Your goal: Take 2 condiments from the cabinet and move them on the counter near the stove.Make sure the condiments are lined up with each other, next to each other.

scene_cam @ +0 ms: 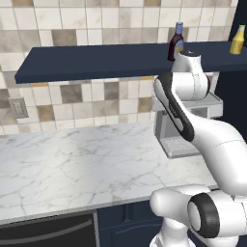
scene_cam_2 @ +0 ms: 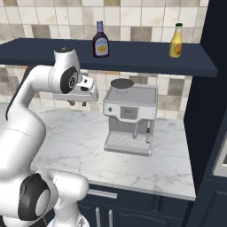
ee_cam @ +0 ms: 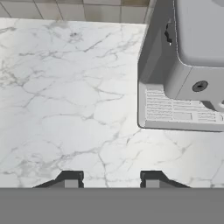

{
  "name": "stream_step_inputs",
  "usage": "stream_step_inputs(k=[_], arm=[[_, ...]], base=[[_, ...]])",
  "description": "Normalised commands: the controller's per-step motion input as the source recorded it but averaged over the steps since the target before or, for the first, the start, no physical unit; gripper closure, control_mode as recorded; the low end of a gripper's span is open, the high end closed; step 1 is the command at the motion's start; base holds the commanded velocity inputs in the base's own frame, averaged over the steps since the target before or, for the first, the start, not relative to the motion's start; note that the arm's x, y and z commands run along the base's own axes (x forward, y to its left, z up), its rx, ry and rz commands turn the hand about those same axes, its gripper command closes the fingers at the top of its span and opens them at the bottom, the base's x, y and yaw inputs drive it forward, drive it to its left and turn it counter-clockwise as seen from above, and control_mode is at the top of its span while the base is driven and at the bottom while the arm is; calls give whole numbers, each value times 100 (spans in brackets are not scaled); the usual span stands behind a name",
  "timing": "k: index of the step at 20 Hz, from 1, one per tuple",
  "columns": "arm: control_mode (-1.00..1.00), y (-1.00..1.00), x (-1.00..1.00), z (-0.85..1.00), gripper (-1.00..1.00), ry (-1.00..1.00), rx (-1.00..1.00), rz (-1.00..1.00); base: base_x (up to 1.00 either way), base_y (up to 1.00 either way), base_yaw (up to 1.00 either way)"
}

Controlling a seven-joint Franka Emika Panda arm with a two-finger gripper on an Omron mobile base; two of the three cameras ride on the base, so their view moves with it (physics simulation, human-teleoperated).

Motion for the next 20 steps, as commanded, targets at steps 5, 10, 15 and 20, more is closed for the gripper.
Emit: stream_step_inputs(k=[5, 10, 15, 20], arm=[[-100, 0, -20, 1, -100, -1, 0, 0], [-100, 0, -12, 6, -100, -30, 0, -9], [-100, 0, -2, 49, -100, -29, 0, -12], [-100, 0, 0, 60, -100, -21, 0, -10]], base=[[0, 0, 0], [0, 0, 0], [0, 0, 0], [0, 0, 0]])
